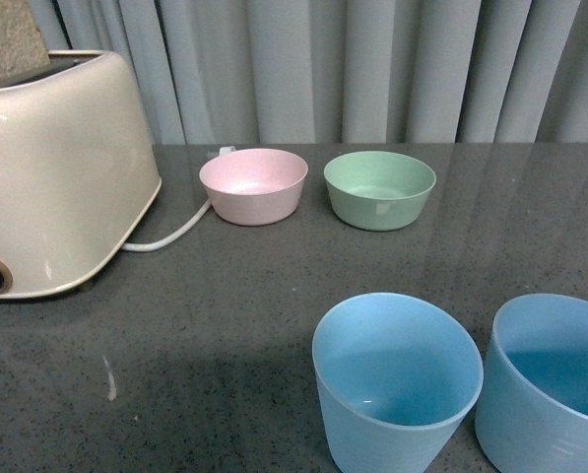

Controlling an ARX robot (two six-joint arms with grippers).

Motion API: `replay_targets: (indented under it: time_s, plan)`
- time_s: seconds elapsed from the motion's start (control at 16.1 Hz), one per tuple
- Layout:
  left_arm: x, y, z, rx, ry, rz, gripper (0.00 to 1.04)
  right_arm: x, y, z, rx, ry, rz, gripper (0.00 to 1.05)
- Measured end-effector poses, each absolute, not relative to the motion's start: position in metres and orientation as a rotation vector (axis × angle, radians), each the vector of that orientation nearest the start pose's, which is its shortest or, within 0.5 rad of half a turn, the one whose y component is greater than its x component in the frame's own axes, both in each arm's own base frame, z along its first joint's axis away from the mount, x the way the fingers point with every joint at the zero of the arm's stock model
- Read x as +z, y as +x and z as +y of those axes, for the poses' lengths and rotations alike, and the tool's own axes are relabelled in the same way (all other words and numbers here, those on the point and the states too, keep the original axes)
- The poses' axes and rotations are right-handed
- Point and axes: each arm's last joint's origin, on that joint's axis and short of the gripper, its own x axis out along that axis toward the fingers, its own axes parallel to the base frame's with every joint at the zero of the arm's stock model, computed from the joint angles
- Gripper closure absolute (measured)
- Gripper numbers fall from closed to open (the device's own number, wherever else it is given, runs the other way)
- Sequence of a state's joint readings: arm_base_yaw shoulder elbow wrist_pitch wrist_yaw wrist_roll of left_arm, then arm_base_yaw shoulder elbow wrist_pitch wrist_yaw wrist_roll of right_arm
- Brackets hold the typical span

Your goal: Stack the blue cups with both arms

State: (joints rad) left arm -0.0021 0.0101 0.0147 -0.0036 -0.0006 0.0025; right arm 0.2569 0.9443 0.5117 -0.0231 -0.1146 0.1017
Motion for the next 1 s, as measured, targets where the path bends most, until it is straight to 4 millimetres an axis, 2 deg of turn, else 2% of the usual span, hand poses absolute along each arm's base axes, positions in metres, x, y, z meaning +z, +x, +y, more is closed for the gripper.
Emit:
replay_targets:
  time_s: [0.06, 0.25, 0.5, 0.56, 1.0]
  plan:
    - [0.167, 0.097, 0.0, -0.002, 0.002, -0.001, 0.07, 0.225, 0.193, 0.054, 0.339, 0.064, 0.485, 0.07]
    - [0.167, 0.097, 0.0, -0.002, 0.002, -0.001, 0.07, 0.201, 0.208, 0.06, 0.295, 0.003, 0.591, 0.07]
    - [0.167, 0.097, 0.0, -0.002, 0.002, -0.001, 0.07, 0.187, 0.217, 0.064, 0.275, -0.034, 0.649, 0.07]
    - [0.167, 0.097, 0.0, -0.002, 0.002, -0.001, 0.07, 0.186, 0.216, 0.065, 0.273, -0.038, 0.66, 0.09]
    - [0.167, 0.097, 0.0, -0.002, 0.002, -0.001, 0.07, 0.185, 0.212, 0.066, 0.271, -0.018, 0.708, 0.81]
